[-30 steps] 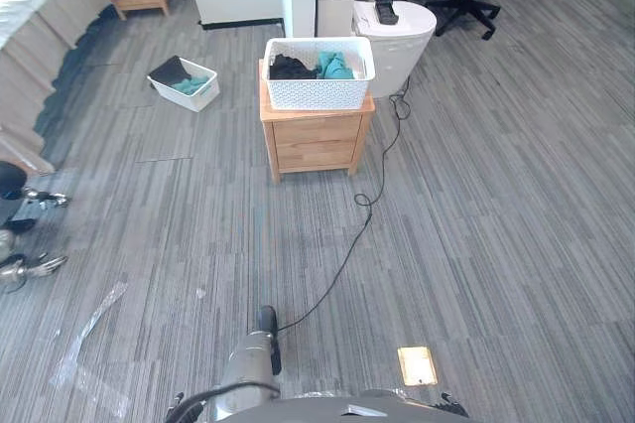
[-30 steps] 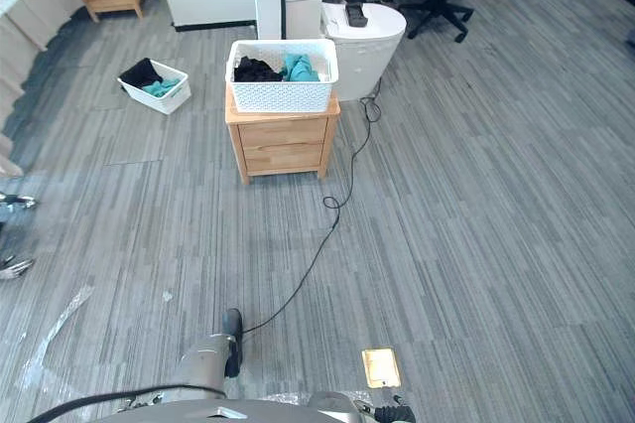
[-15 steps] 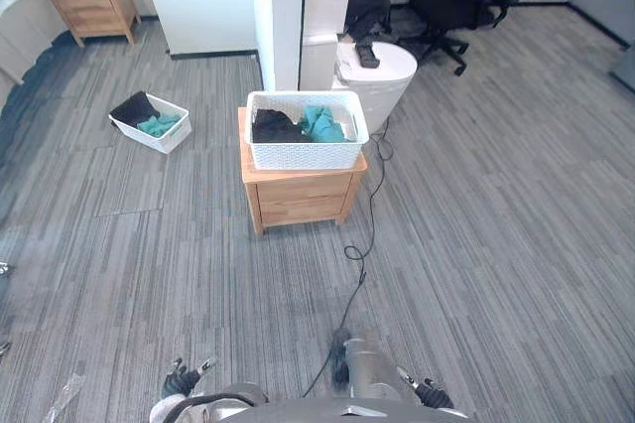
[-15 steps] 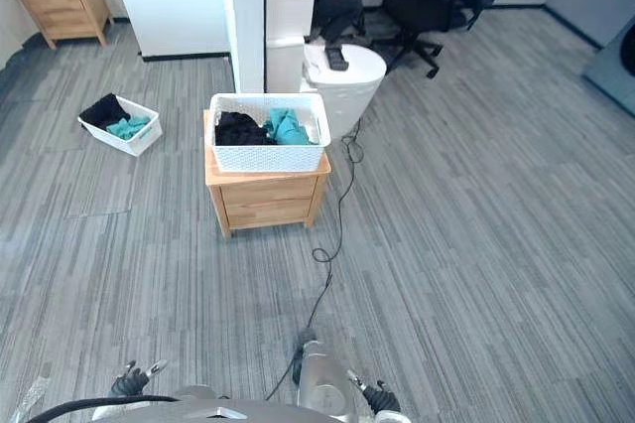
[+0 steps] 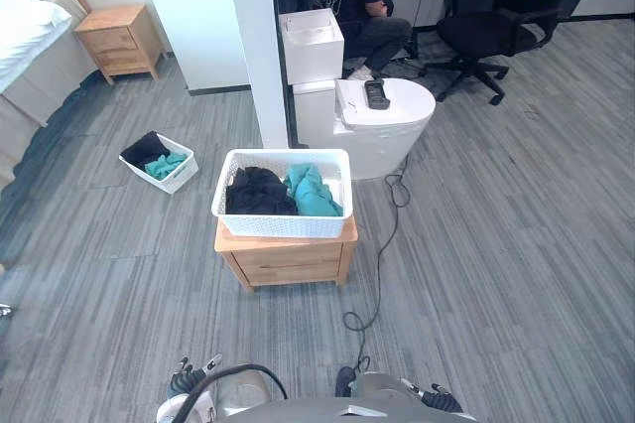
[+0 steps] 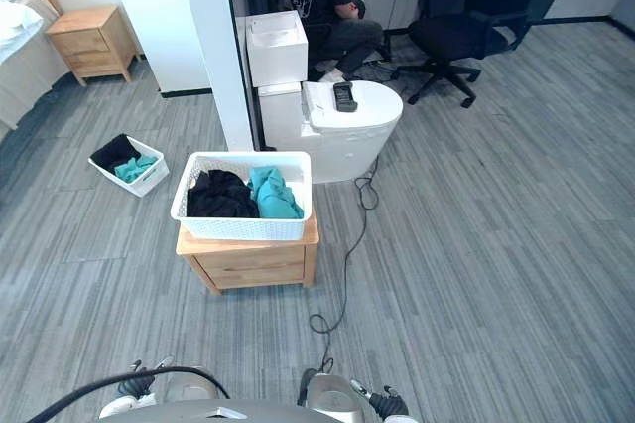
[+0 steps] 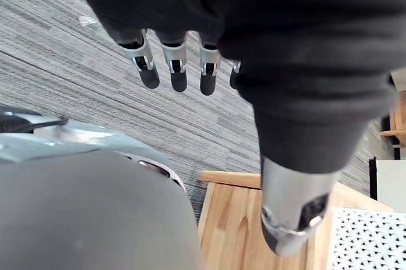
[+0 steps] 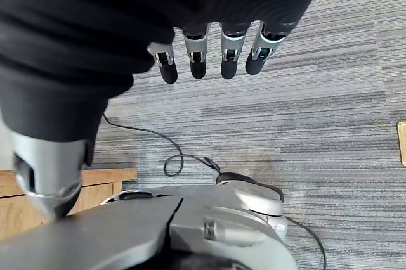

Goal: Pick up the laundry basket with both hands and put the clothes into the washing machine.

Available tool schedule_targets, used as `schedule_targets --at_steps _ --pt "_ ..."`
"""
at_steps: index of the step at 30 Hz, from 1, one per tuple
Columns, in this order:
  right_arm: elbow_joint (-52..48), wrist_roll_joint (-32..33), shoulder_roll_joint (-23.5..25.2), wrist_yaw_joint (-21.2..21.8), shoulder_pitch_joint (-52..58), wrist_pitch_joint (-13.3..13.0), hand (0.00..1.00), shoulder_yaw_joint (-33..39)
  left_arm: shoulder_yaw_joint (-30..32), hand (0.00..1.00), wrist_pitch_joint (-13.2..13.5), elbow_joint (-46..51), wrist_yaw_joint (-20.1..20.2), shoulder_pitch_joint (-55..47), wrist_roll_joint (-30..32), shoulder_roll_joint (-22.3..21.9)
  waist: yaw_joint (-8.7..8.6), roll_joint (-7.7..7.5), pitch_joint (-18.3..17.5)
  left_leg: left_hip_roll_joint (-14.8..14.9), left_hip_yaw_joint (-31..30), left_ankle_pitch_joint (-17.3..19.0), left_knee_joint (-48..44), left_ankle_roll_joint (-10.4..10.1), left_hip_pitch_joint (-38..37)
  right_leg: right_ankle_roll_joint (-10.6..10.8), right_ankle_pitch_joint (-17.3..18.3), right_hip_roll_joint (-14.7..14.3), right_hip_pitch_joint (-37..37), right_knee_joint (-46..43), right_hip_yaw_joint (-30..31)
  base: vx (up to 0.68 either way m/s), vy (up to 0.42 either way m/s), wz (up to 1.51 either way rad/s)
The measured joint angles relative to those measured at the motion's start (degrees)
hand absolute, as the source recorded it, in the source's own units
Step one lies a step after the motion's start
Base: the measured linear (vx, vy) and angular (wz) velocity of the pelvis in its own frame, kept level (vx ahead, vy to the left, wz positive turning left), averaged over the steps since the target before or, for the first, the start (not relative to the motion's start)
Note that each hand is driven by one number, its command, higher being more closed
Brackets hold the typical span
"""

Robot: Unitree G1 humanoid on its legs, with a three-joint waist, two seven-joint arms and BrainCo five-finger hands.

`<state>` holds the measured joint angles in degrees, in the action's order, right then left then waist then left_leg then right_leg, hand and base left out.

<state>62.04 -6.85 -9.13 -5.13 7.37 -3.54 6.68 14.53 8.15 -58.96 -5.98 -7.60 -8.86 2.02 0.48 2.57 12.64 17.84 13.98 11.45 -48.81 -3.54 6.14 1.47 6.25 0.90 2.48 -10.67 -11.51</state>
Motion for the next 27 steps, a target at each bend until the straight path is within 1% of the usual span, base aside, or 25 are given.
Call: schedule_targets --at_steps 2,3,4,5,6,7,8,9,10,11,12,13,14,15,16,18,19,20,21,22,23,24,25,26,27 --pt "0.15 0.07 0.24 -0.03 -0.52 0.03 0.00 0.82 -0.04 0.00 0.00 0.01 -0.09 0.11 0.00 0.07 0.07 -0.26 0.20 -3.68 -0.01 -0.01 13.30 -0.32 0.98 0.01 0.80 1.16 1.04 0.64 0.01 0.26 0.015 0.04" --pt "0.18 0.27 0.31 -0.04 -0.87 0.01 0.00 1.26 -0.06 0.00 0.00 -0.03 -0.12 0.08 -0.03 0.07 -0.05 -0.42 0.43 -6.52 -0.70 -0.45 22.33 -0.93 0.91 -0.03 2.02 2.19 1.68 0.68 0.25 0.23 0.079 0.06" --pt "0.20 0.34 0.33 -0.08 -0.87 0.01 0.00 1.56 -0.05 0.00 0.00 -0.05 -0.11 0.04 -0.04 0.01 -0.02 -0.41 0.44 -7.84 -1.66 -0.97 25.99 -1.50 1.06 0.05 2.56 2.69 1.85 0.58 0.38 0.26 0.176 -0.07" --pt "0.53 0.35 0.32 -0.08 -0.86 0.00 0.00 1.88 -0.01 0.00 0.03 -0.07 -0.09 -0.04 -0.18 -0.28 0.30 -0.28 0.48 -10.43 -4.91 -3.11 33.76 -2.21 0.89 1.36 3.68 3.53 1.77 -0.20 1.42 0.23 0.187 -0.23" --pt "0.55 0.37 0.30 -0.10 -1.09 -0.03 0.00 1.95 0.00 0.00 0.02 -0.20 -0.09 -0.37 -0.50 -0.43 0.47 -0.07 0.47 -10.85 -6.09 -4.10 35.76 -2.42 0.50 2.06 4.14 3.67 1.75 -0.66 1.74 0.30 0.277 -0.46" --pt "0.44 0.39 0.04 -0.11 -0.99 -0.11 0.00 1.93 -0.01 0.00 0.01 -0.52 -0.07 -1.13 -0.79 -0.75 0.74 0.67 0.42 -10.66 -7.33 -5.99 37.94 -2.47 0.20 3.73 5.19 3.30 1.80 -1.87 3.09 0.30 0.292 -0.62" --pt "0.52 0.49 0.05 -0.18 -0.93 -0.07 0.00 2.08 0.17 0.00 -0.07 -1.10 0.00 -1.70 -1.08 -0.95 1.27 1.19 0.22 -10.71 -7.02 -12.08 37.45 -0.33 -0.57 5.12 6.35 3.19 2.13 -3.20 5.04 0.30 0.303 -0.59" --pt "0.63 0.55 0.50 -0.29 -0.93 -0.07 0.00 2.27 0.29 0.00 -0.13 -1.48 0.03 -1.81 -1.04 -0.45 1.38 -0.27 0.33 -11.51 -5.95 -11.19 36.78 -0.05 -1.04 5.51 6.75 4.03 2.49 -3.15 5.98 0.30 0.293 -0.47" --pt "0.90 0.66 1.91 -0.28 -0.83 -0.12 0.00 2.61 0.18 0.00 -0.05 -1.47 0.07 -1.97 -1.04 0.82 1.28 -1.80 -0.13 -13.05 -4.79 -9.39 36.86 0.48 -1.25 5.29 7.34 5.76 2.47 -2.58 7.54 0.29 0.263 -0.30" --pt "1.21 0.88 2.83 -0.30 -0.82 -0.13 0.00 2.82 0.04 0.00 -0.06 -1.60 0.14 -1.76 -1.01 1.76 1.16 -3.48 -0.72 -14.35 -3.88 -8.10 36.23 1.36 -1.30 5.33 7.52 6.91 2.38 -2.57 8.05 0.29 0.243 -0.27" --pt "1.48 0.97 3.09 -0.30 -0.80 -0.15 0.00 2.92 -0.02 0.00 -0.06 -1.72 0.17 -1.63 -1.01 2.02 1.13 -3.92 -0.97 -14.86 -3.55 -7.40 35.53 2.13 -1.27 5.27 7.41 7.42 2.46 -2.72 8.24 0.27 0.215 -0.27" --pt "1.81 1.59 3.36 -0.30 -0.78 -0.15 0.00 3.08 -0.21 0.00 -0.07 -2.12 0.19 -1.35 -1.00 2.29 1.02 -4.23 -1.16 -15.71 -2.80 -5.40 34.08 2.82 -1.60 5.12 7.22 8.43 2.36 -4.33 9.24 0.26 0.196 -0.18" --pt "1.81 2.14 3.68 -0.30 -0.77 -0.21 0.00 3.11 -0.57 0.00 -0.07 -2.35 0.20 -1.19 -1.00 2.40 0.92 -4.18 -1.13 -16.07 -2.58 -4.64 33.51 3.15 -1.98 4.99 7.13 8.89 2.19 -6.12 9.58 0.24 0.196 -0.14" --pt "1.74 2.22 3.65 -0.26 -0.76 -0.30 0.00 3.57 -1.42 0.00 -0.11 -2.53 0.23 -1.00 -1.00 2.55 0.64 -3.91 -0.98 -16.59 -1.97 -3.35 32.95 3.78 -3.13 4.48 6.82 9.47 0.27 -11.67 10.86 0.25 0.212 -0.11" --pt "1.40 2.21 3.50 -0.12 -0.80 -0.62 0.00 3.73 -2.05 0.00 -0.10 -2.44 0.27 -0.89 -1.01 2.57 0.49 -3.53 -0.75 -16.89 -1.19 -2.49 32.88 4.43 -4.43 4.16 6.42 9.88 -2.49 -18.54 11.96 0.19 0.154 -0.12" --pt "1.10 2.18 3.45 0.03 -0.89 -1.14 0.00 3.68 -3.61 0.00 -0.13 -2.38 0.29 -0.83 -0.97 3.05 0.18 -3.44 -0.71 -16.80 -0.85 -1.59 33.16 5.01 -6.10 4.50 6.03 10.05 -5.84 -26.20 12.65 0.19 0.091 -0.11" --pt "0.82 2.13 3.39 0.02 -0.95 -1.20 0.00 3.41 -4.55 0.00 -0.16 -2.41 0.32 -0.85 -0.97 3.37 0.06 -3.41 -0.68 -16.43 -0.61 -1.40 34.04 4.85 -7.28 4.36 8.37 9.60 -7.19 -28.00 12.06 0.15 0.013 -0.11" --pt "0.64 2.13 3.28 0.00 -0.95 -1.21 0.00 3.10 -4.90 0.00 -0.17 -2.40 0.33 -0.87 -0.96 3.45 0.04 -3.37 -0.68 -16.17 -0.46 -1.35 34.42 4.74 -7.74 4.26 9.58 9.19 -7.98 -28.06 11.25 0.14 -0.039 -0.20" --pt "-0.14 2.13 2.90 -0.02 -1.03 -1.23 0.00 2.54 -5.40 0.00 -0.18 -2.41 0.31 -0.86 -0.97 3.44 0.01 -3.01 -0.46 -15.22 0.16 -1.21 35.05 4.16 -8.63 3.97 10.94 8.30 -9.48 -26.92 9.49 0.11 -0.080 -0.24" --pt "-0.54 2.09 2.68 -0.01 -1.11 -1.27 0.00 2.26 -5.77 0.00 -0.19 -2.42 0.31 -0.83 -0.97 3.39 -0.14 -2.64 -0.24 -14.39 0.38 -1.10 35.19 3.54 -9.04 3.80 11.33 7.47 -10.41 -24.90 8.32 0.13 -0.136 -0.21" --pt "-0.81 2.10 2.58 -0.11 -1.19 -1.26 0.00 1.78 -5.88 0.00 -0.19 -2.42 0.29 -0.80 -0.96 3.43 -0.59 -2.46 -0.14 -13.36 0.33 -0.92 35.12 2.61 -9.29 3.31 10.77 6.56 -10.88 -20.17 7.69 0.10 -0.145 -0.10" --pt "-0.86 2.09 2.63 -0.19 -1.11 -1.25 0.00 1.14 -5.94 0.00 -0.15 -2.39 0.23 -0.80 -0.95 3.76 -0.58 -2.89 -0.32 -13.31 0.22 -0.72 34.95 1.69 -9.31 3.10 8.14 6.31 -10.61 -14.58 8.21 0.13 -0.185 -0.01" --pt "-0.75 2.18 2.67 -0.24 -1.16 -1.23 0.00 0.96 -5.85 0.00 -0.19 -2.60 0.20 -0.44 -0.95 4.07 -0.46 -3.66 -0.19 -13.26 -0.14 -0.34 34.77 0.59 -9.34 2.83 3.87 5.82 -10.20 -12.15 8.72 0.13 -0.224 0.00" --pt "-0.70 2.13 1.73 -0.31 -1.13 -1.25 0.00 0.93 -5.82 0.00 -0.15 -2.59 0.12 -0.25 -0.93 3.25 -0.47 -2.08 -0.11 -11.98 -0.88 -0.87 35.47 -0.38 -9.92 2.17 3.43 4.45 -8.87 -10.47 7.90 0.13 -0.224 0.01" --pt "-0.62 2.12 1.29 -0.30 -1.10 -1.23 0.00 0.95 -5.79 0.00 -0.13 -2.52 0.13 -0.24 -0.93 2.77 -0.51 -1.54 -0.08 -11.31 -1.07 -1.03 36.21 -0.84 -10.28 1.99 3.26 3.82 -8.58 -9.80 7.45 0.12 -0.212 0.01"
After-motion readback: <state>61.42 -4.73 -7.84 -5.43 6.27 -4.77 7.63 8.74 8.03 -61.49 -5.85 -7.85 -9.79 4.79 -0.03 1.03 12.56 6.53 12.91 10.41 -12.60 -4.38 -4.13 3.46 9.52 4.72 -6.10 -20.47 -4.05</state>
